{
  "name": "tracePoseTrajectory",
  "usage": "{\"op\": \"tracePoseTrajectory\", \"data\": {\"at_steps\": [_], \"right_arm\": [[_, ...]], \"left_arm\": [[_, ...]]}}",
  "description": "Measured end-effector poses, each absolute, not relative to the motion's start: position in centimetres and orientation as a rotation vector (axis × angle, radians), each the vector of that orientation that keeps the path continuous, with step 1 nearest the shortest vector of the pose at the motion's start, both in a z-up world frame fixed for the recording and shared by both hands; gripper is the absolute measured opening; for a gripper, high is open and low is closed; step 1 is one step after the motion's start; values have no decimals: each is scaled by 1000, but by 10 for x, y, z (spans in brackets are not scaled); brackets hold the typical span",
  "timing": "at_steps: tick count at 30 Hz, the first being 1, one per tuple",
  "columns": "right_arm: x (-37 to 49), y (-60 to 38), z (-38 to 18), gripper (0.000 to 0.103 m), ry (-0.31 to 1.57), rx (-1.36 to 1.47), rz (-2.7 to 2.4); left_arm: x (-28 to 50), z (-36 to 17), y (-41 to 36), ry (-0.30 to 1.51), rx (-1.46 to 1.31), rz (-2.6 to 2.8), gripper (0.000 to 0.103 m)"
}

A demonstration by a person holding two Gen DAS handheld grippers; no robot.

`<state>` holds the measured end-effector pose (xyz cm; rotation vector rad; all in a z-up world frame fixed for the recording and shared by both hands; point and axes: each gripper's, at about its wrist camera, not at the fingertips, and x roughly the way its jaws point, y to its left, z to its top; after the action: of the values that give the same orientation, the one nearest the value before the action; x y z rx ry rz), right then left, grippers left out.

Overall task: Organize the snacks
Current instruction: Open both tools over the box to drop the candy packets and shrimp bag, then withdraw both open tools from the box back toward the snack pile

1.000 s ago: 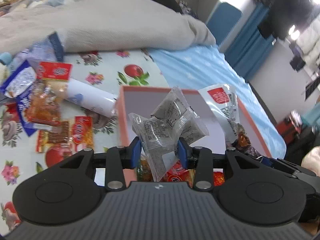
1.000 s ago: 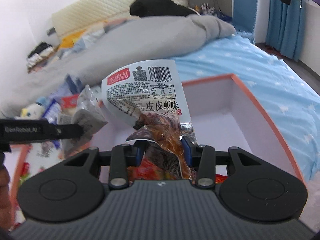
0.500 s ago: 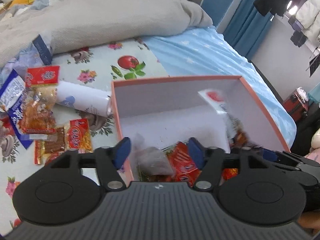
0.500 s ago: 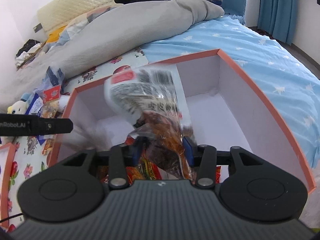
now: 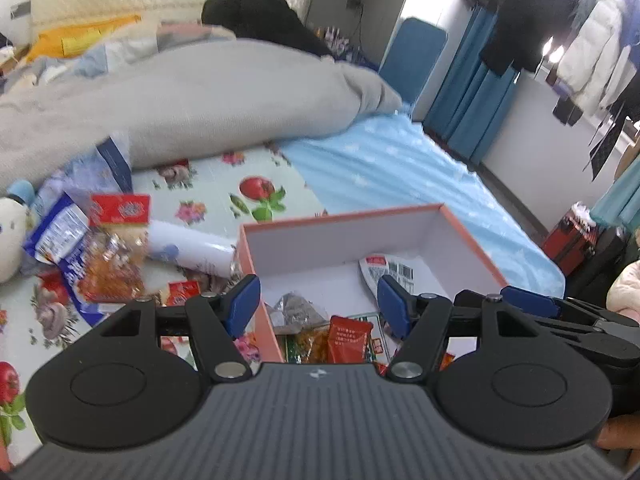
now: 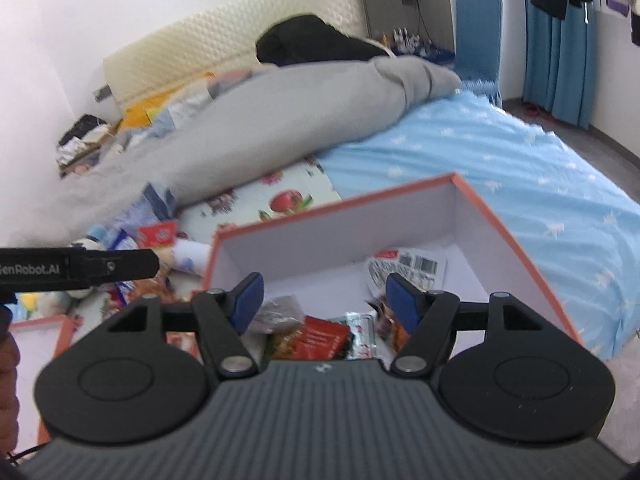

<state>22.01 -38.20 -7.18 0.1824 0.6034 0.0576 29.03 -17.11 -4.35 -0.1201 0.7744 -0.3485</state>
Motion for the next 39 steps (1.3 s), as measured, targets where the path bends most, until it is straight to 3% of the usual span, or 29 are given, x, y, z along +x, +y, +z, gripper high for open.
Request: {"op": "tracePoseTrajectory", "data": {"at_steps": [20,39], "right_arm": [[153,-319,-13,70,465,147,228],[120,-260,-43,70,525,86,344]], "left_arm": [[188,32,-82,613,-181,-247,70],[119,2,-29,613,-214,-152,70]]}}
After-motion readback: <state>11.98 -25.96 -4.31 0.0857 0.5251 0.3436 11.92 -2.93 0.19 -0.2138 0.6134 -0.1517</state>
